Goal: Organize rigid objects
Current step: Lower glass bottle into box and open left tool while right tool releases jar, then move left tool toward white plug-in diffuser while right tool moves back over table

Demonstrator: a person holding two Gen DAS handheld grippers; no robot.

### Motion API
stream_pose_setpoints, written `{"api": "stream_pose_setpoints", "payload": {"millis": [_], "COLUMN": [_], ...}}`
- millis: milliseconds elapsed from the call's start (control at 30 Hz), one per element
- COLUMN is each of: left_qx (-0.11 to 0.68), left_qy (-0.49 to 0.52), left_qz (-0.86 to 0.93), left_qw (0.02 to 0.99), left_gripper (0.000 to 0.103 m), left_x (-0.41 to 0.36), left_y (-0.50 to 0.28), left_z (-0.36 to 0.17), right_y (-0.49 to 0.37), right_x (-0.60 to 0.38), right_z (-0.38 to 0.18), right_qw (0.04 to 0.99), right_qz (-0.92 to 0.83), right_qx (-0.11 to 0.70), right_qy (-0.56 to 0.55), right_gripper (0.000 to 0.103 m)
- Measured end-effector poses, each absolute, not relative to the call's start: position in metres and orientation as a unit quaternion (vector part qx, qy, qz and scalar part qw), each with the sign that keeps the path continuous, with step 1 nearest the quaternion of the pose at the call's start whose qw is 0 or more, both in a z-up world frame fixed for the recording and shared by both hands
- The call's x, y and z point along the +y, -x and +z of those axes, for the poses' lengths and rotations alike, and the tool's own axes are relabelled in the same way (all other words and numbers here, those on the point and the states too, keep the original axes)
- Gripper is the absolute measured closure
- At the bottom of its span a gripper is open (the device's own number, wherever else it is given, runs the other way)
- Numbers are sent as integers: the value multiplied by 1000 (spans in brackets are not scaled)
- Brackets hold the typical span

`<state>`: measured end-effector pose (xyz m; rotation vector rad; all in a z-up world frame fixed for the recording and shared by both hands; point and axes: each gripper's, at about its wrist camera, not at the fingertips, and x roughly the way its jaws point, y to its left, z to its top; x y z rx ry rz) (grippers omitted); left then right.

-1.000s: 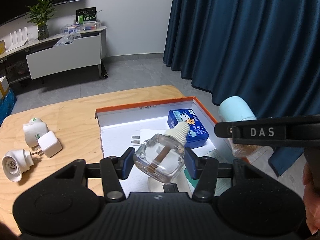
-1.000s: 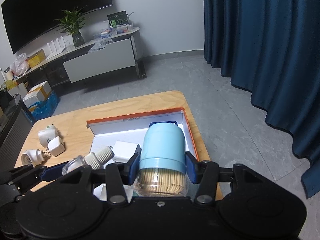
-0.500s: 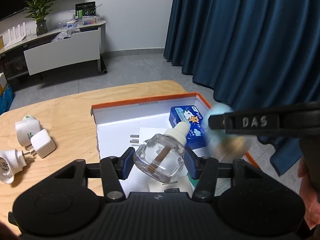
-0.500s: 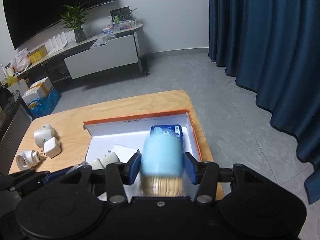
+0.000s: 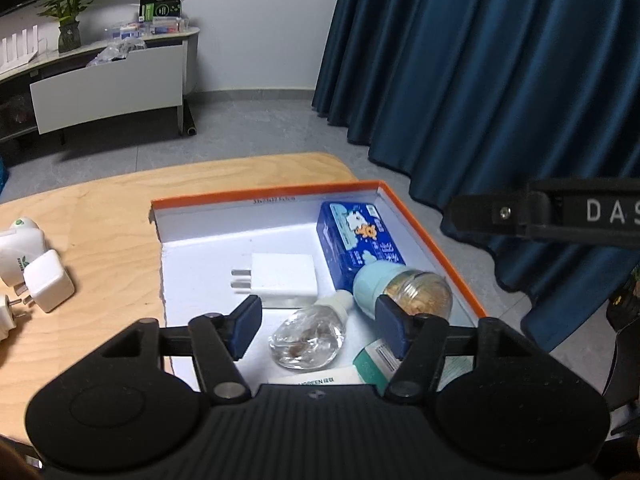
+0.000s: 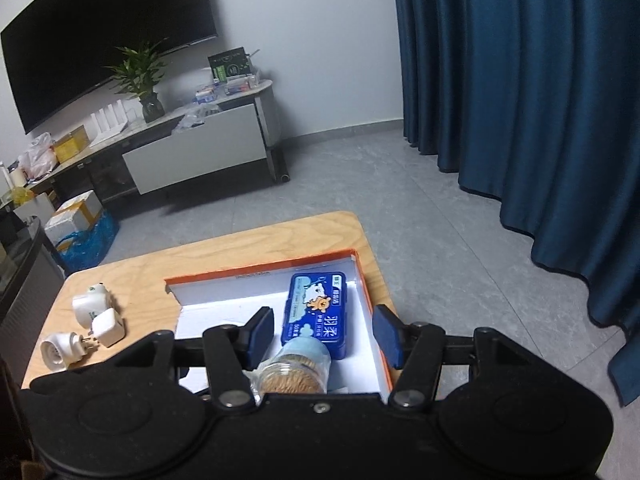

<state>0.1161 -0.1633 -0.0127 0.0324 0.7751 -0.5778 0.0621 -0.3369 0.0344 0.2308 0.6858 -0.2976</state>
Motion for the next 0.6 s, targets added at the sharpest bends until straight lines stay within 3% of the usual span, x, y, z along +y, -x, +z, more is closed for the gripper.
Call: {"api": "stream_pose_setpoints", "payload": {"millis": [200,600], "left_qx": [370,369], "left_qy": [-6,-9], "left_qz": [-259,-171], "left_qw": [892,913], "left_gripper": [34,7], "left_x": [-148,-106], "left_y": [-115,-107], "left_z": [-3,17], "right_y": [-59,-58], "right_x": [-326,-288], "right_z": [38,39], "right_qw": [927,928], "right_qz": [-140,-114], "right_qx": [330,342], "right_qy": [-109,-93], "right_gripper": [33,21]}}
